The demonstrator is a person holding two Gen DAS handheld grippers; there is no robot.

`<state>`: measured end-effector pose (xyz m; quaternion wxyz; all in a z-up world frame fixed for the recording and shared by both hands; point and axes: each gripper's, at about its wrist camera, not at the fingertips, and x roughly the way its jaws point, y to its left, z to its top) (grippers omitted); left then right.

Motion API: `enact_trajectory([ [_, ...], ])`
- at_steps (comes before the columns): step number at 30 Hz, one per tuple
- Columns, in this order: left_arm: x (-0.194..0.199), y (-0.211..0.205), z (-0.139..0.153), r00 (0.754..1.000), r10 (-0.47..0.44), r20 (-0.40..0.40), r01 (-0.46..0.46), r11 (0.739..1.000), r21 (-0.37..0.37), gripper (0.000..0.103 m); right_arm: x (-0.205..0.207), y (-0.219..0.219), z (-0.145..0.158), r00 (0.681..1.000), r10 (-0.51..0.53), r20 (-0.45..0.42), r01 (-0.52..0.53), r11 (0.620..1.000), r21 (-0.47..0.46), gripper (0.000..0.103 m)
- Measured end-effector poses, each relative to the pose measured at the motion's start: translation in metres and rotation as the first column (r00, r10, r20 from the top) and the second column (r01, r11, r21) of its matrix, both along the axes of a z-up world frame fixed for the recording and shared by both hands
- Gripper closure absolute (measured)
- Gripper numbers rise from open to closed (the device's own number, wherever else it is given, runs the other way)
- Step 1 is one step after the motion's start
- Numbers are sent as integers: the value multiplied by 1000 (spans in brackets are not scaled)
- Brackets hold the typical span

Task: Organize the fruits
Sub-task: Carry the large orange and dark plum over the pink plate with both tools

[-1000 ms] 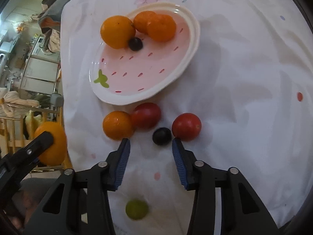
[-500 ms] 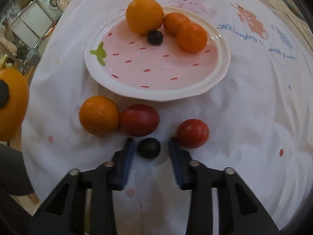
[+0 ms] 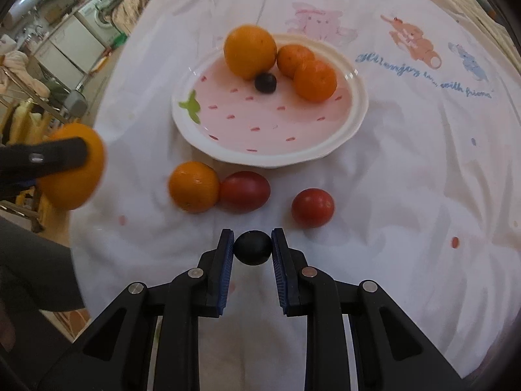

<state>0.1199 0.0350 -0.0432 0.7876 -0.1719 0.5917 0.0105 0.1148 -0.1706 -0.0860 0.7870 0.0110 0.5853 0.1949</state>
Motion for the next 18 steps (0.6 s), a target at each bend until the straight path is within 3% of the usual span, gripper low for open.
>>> enact_trajectory([
  [7,-1,-5,-12,999,-21,-33,22,999,27,47,-10,-28,31,998,-20,53,16,997,77,78],
  [18,-1,-10,-8,999,-51,6,50,993,102,47,1,-58,59,992,-67,111,50,989,142,78],
])
